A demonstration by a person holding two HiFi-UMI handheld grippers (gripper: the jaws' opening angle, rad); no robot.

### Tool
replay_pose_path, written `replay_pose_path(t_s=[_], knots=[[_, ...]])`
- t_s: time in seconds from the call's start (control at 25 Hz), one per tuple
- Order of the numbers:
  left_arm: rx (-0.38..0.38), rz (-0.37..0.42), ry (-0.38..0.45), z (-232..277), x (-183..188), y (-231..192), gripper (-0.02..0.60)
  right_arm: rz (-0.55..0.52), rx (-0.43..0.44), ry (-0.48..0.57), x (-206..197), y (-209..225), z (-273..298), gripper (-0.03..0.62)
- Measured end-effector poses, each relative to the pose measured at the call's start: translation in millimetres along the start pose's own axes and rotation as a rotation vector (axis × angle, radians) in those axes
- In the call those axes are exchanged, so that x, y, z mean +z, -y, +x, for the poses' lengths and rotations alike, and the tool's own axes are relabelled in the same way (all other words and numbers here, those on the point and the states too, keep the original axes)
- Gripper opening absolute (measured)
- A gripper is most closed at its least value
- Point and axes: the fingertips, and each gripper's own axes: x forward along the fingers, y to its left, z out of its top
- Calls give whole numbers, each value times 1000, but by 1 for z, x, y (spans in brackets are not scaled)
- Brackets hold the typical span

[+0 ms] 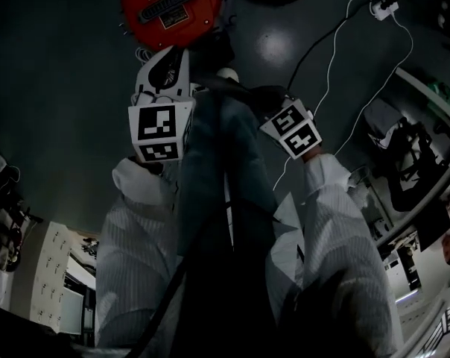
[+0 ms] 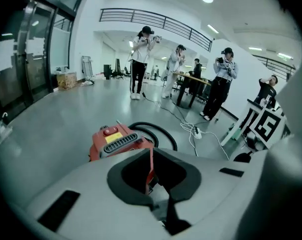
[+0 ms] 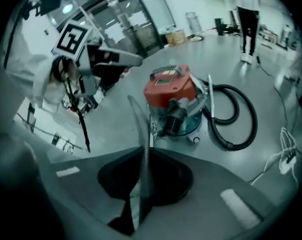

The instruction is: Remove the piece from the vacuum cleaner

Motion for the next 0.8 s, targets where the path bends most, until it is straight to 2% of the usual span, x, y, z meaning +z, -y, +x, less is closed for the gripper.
replay_pose_path(t_s=[0.04, 0.12, 0.2, 0.36, 0.48, 0.68, 0.8], knots=[[13, 1, 13, -17, 11, 4, 11, 54, -11, 53, 11, -6, -18, 28], [21, 14, 32, -54, 33, 17, 5, 133, -31, 155, 35, -20, -57, 28], [21, 24, 55, -87, 59, 32, 5, 167, -57, 241, 60, -33, -96, 28], [28, -8, 91, -154, 113, 51, 5, 148, -74, 341, 109, -74, -174, 28], [47, -30, 162, -194, 161, 55, 4, 96, -107, 439, 152, -92, -233, 28], [78, 43, 272, -258, 226, 76, 3, 114, -128, 655, 203, -125, -327, 28], [88, 34, 316, -284, 254, 83, 3, 112, -150, 767, 227, -140, -364, 28]])
